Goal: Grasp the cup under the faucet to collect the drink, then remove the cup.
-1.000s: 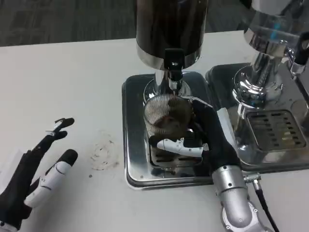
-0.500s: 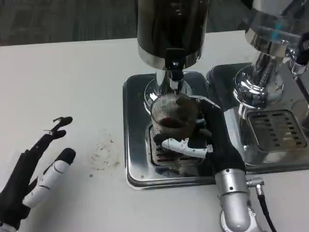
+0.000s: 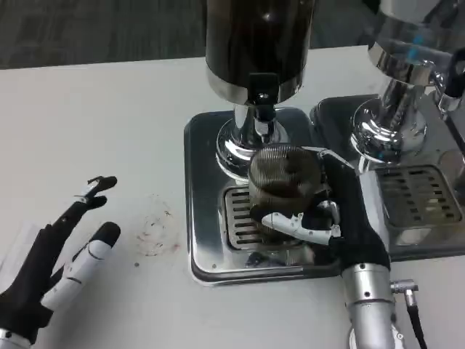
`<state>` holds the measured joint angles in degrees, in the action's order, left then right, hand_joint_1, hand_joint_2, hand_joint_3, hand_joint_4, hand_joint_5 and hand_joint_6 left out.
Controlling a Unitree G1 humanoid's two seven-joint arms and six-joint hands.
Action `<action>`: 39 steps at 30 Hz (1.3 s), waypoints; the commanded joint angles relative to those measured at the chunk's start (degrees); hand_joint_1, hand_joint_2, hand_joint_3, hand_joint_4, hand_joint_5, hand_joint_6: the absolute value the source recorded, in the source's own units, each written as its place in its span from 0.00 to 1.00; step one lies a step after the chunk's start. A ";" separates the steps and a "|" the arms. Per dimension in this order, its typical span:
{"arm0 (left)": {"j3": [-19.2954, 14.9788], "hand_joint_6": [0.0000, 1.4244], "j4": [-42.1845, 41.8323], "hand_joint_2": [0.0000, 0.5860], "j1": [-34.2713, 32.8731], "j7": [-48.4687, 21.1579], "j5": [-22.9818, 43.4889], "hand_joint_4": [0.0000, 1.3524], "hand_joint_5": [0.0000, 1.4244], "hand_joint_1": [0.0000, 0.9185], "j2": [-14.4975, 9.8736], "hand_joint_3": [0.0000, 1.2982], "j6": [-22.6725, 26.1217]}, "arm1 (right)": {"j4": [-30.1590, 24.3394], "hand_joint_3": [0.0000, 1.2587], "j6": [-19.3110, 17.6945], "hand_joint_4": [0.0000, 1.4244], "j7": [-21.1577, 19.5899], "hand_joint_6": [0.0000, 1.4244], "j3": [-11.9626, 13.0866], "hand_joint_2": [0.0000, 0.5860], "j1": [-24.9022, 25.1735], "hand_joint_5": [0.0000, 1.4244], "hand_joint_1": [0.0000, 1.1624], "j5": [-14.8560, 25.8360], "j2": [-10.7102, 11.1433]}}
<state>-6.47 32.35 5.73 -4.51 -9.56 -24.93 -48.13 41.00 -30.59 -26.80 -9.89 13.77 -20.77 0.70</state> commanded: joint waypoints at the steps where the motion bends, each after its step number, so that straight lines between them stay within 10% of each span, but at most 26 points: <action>1: 0.82 0.03 0.92 0.33 -1.02 -0.52 0.29 0.03 0.11 0.00 -0.22 0.14 -0.40 | -4.19 0.56 -1.18 0.54 0.09 0.62 0.56 0.13 -1.76 0.56 0.87 0.25 0.23; 13: 1.70 0.03 0.91 0.33 -1.76 -0.43 -0.02 0.03 0.11 0.00 -0.10 0.14 -0.93 | -17.08 0.57 1.99 0.55 2.41 0.64 0.46 0.12 -8.06 0.58 0.86 -1.67 1.61; 25: 2.75 0.02 -4.60 0.32 0.75 2.27 -5.94 0.00 0.08 0.00 -0.49 0.09 -1.39 | -32.82 0.59 5.25 0.57 13.50 0.67 1.69 0.13 -17.04 0.59 0.87 1.15 6.83; 39: 1.51 0.00 -21.11 0.30 8.73 6.39 -22.28 0.00 0.00 0.00 -7.86 0.00 2.60 | -46.67 0.60 8.26 0.58 23.13 0.68 3.02 0.15 -25.82 0.60 0.86 5.11 9.64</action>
<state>-4.98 12.68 13.28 1.17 -29.96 -31.12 -46.07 -2.54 -21.98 -5.13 -7.71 -10.82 -17.91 9.71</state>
